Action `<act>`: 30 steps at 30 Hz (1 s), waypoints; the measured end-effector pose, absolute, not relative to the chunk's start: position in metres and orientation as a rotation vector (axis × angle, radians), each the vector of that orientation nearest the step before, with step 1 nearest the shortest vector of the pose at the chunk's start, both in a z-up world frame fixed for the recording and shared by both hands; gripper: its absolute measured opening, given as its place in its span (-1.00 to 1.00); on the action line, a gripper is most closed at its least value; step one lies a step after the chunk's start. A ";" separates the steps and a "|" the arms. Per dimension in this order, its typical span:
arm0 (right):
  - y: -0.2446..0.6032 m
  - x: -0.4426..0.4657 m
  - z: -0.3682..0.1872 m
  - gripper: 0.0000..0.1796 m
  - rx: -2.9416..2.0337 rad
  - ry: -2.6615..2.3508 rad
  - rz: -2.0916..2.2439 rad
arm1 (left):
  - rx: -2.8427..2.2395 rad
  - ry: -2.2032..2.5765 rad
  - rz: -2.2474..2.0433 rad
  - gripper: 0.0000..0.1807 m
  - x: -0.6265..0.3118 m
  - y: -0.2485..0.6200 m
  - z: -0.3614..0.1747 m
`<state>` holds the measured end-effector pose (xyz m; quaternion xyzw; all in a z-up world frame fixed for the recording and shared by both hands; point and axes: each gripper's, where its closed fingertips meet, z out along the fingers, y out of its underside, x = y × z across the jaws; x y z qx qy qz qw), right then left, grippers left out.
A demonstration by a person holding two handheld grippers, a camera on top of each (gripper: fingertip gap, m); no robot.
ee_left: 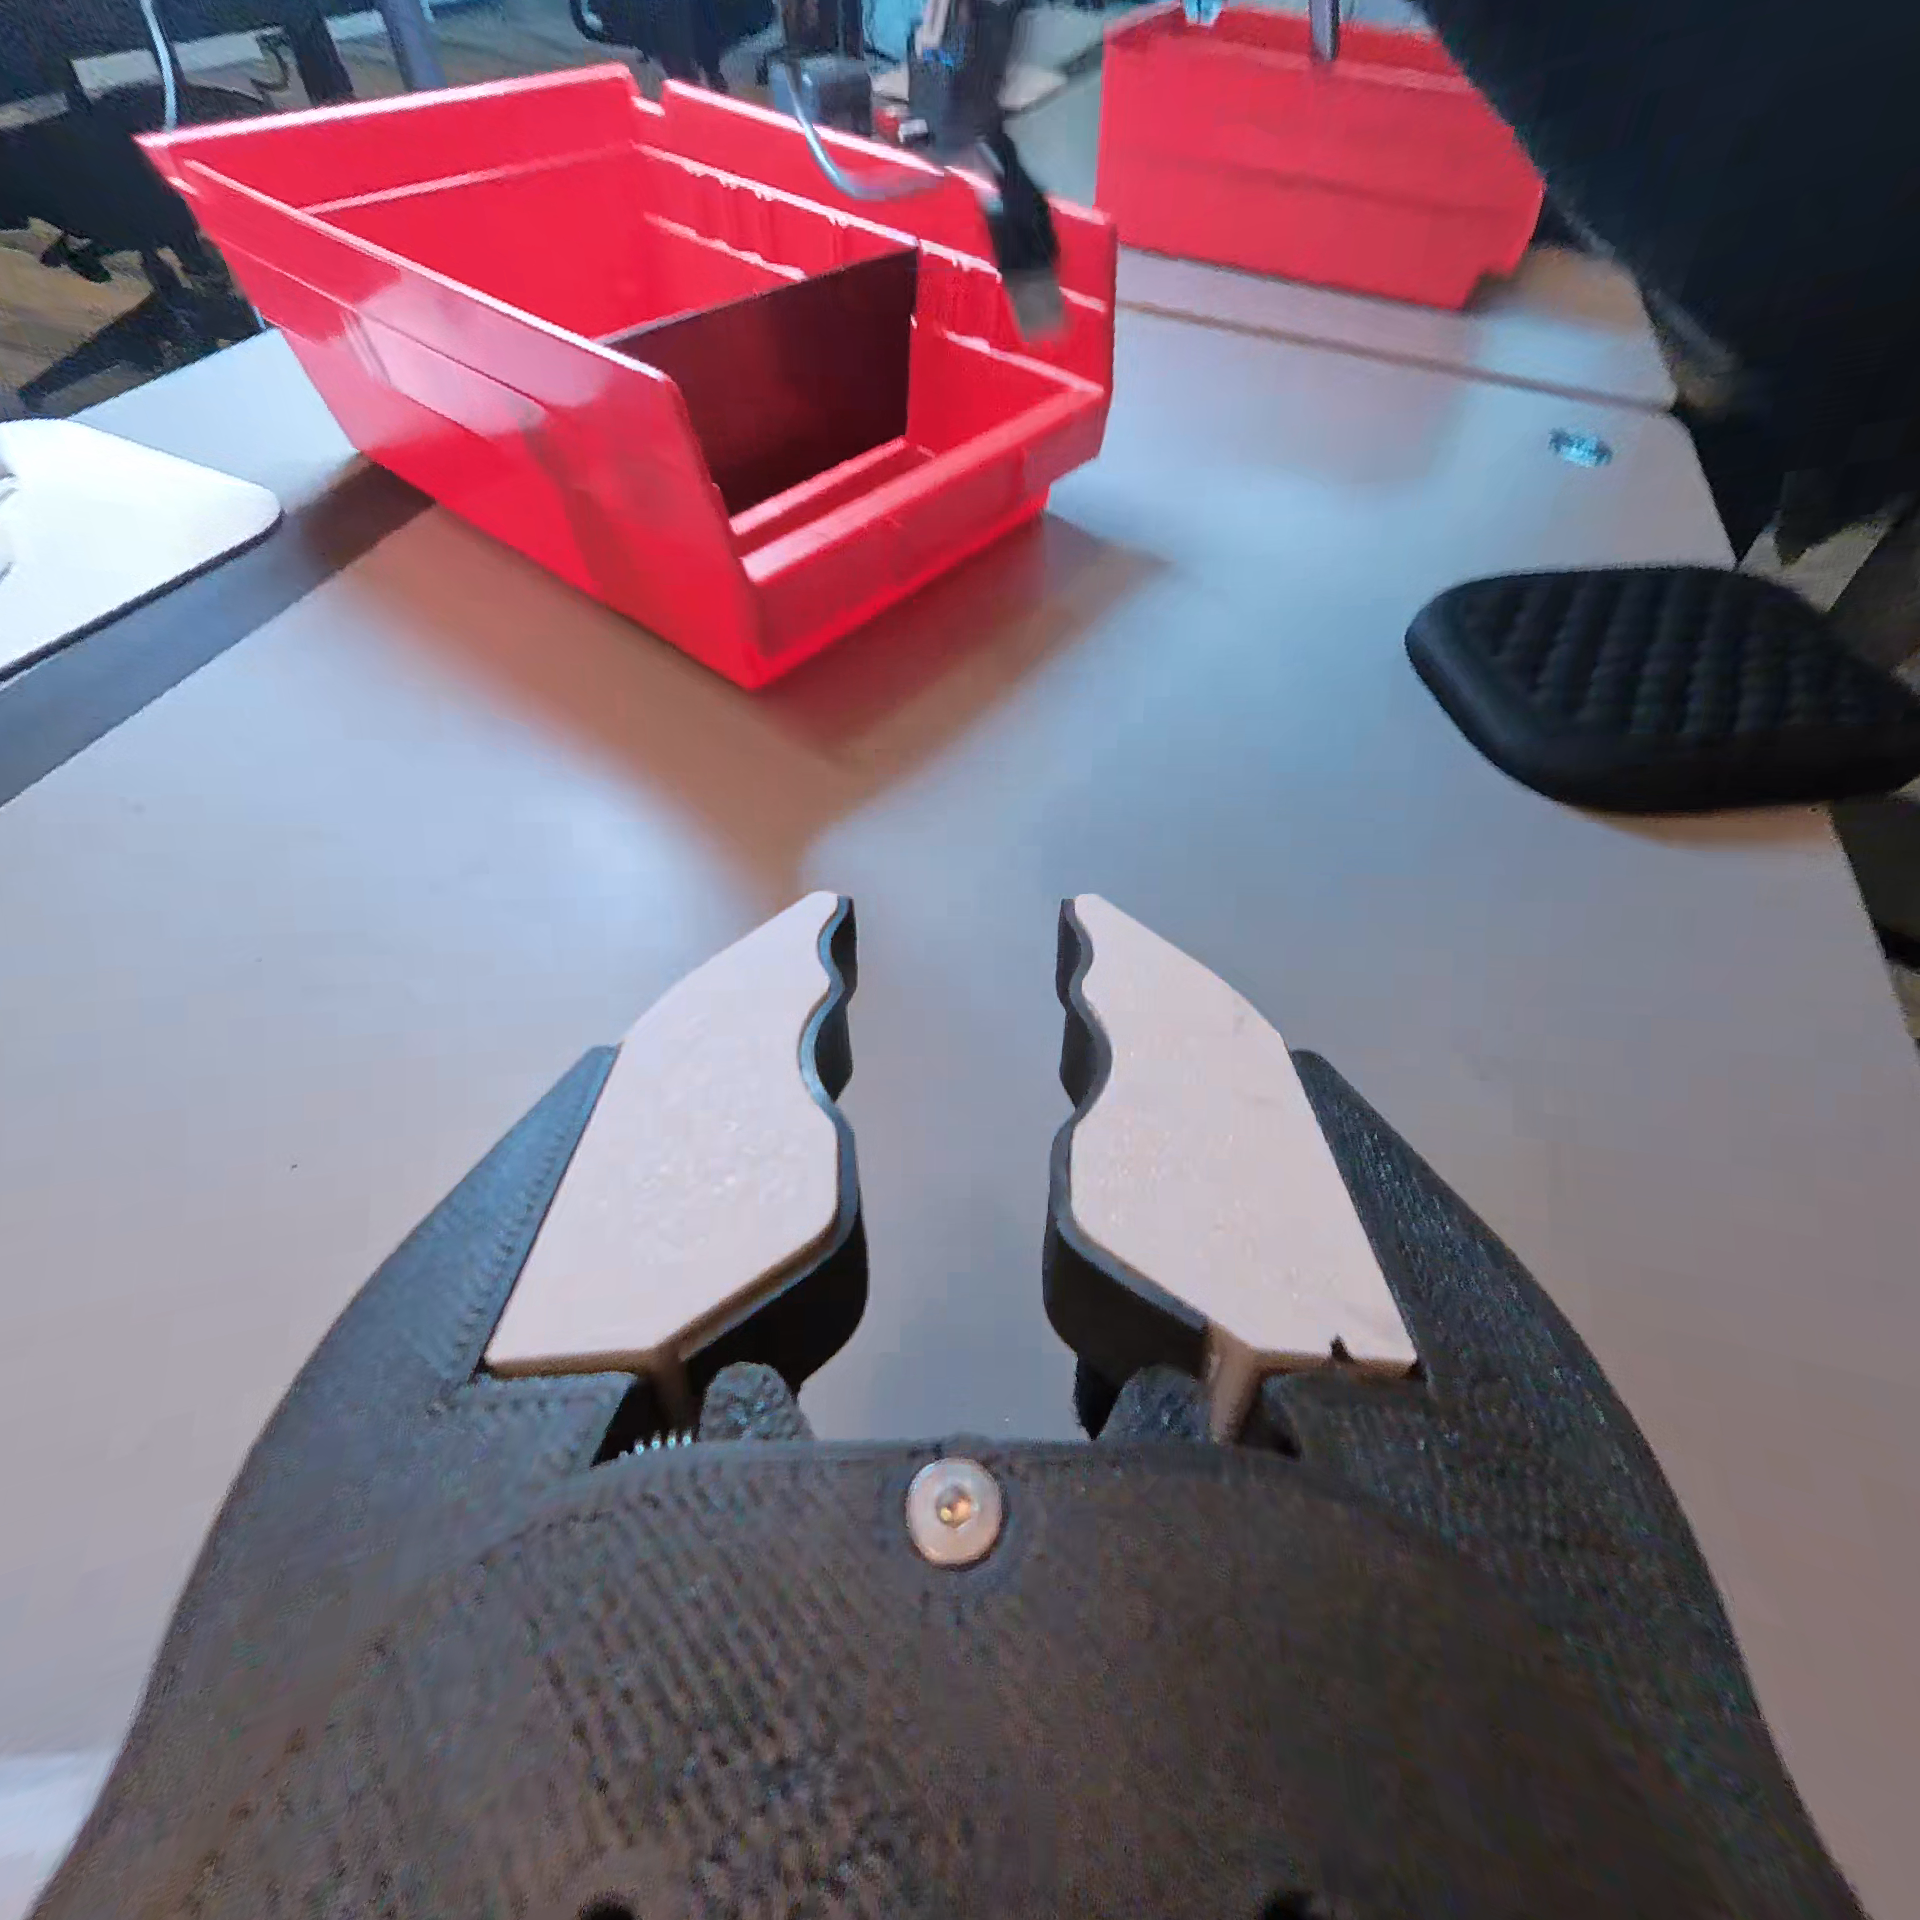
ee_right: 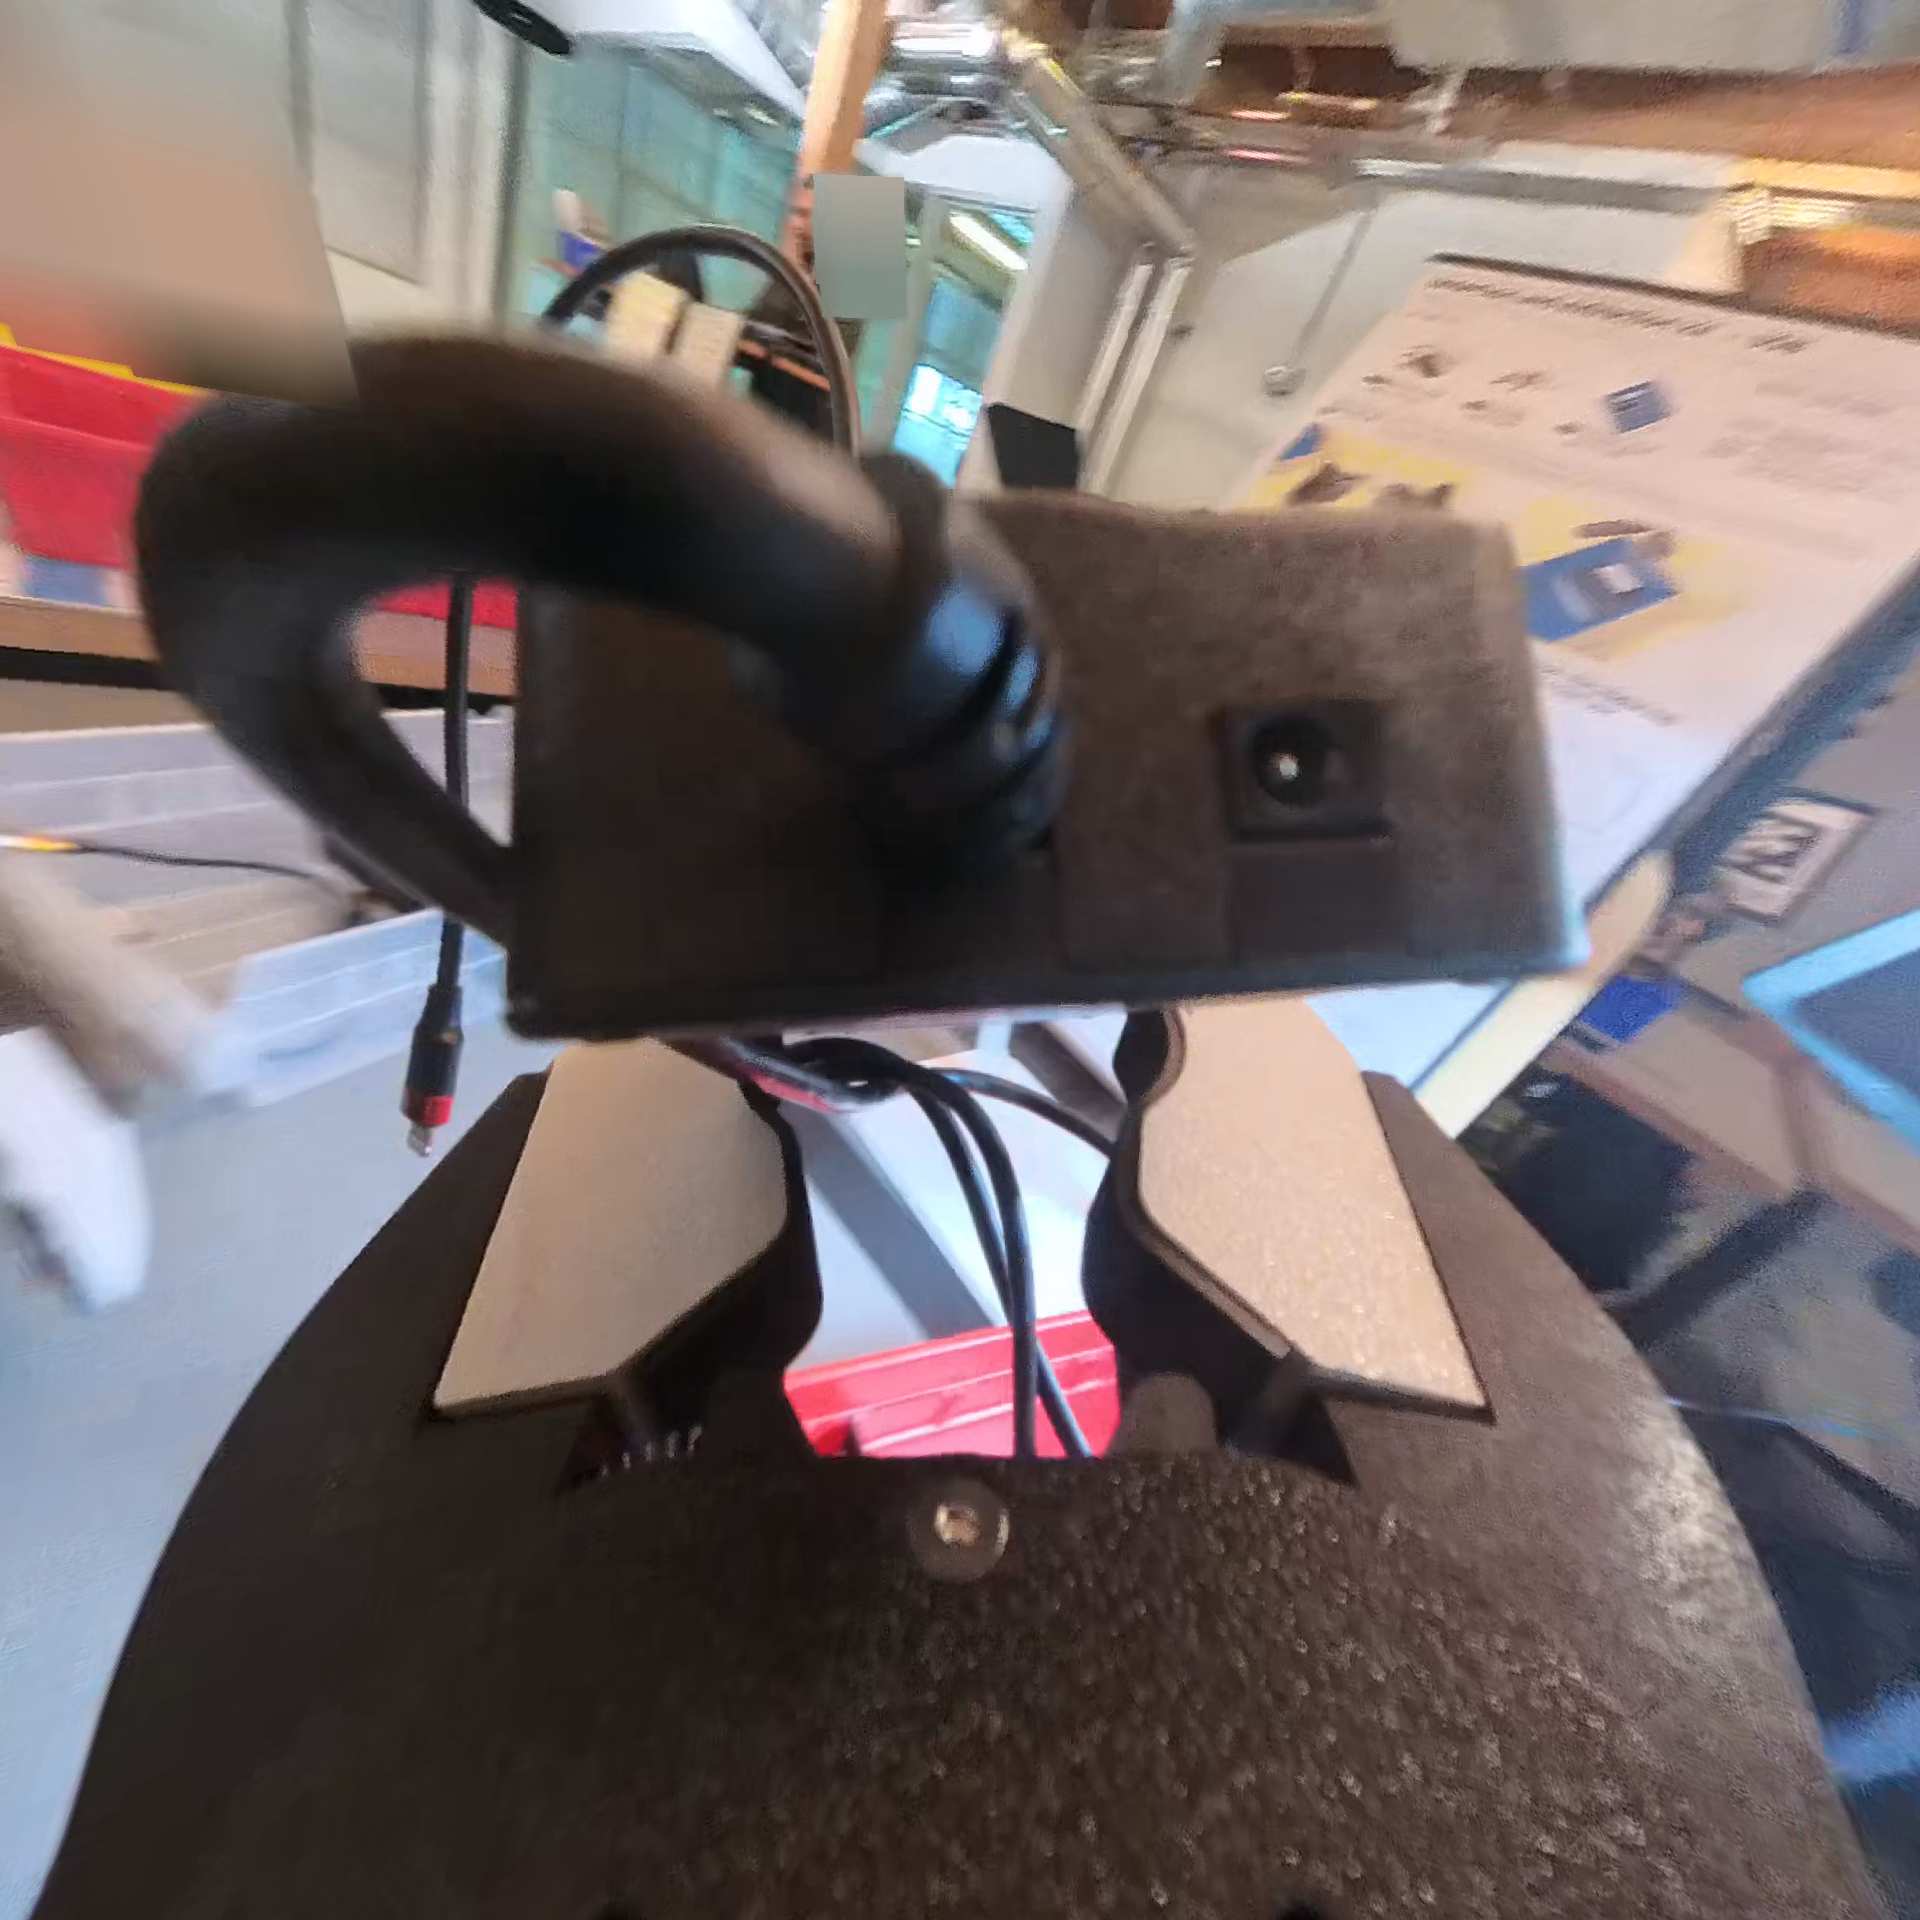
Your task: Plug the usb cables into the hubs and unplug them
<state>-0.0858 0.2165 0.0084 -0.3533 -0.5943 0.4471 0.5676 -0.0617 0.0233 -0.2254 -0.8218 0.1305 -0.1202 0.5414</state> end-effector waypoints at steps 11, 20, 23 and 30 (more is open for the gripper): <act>0.369 -0.127 -0.100 -0.31 -1.112 -1.336 0.547 | -2.016 0.379 -0.226 -0.62 -0.056 0.022 -0.247; 0.372 -0.085 -0.186 -0.30 -1.691 -1.716 0.442 | -2.049 0.407 -0.244 -0.64 -0.050 0.024 -0.256; 0.371 -0.084 -0.189 -0.30 -1.701 -1.728 0.439 | -2.052 0.420 -0.218 -0.64 -0.049 0.022 -0.256; 0.365 -0.078 -0.211 -0.30 -1.880 -1.749 0.544 | -2.063 0.405 -0.213 -0.64 -0.052 0.021 -0.257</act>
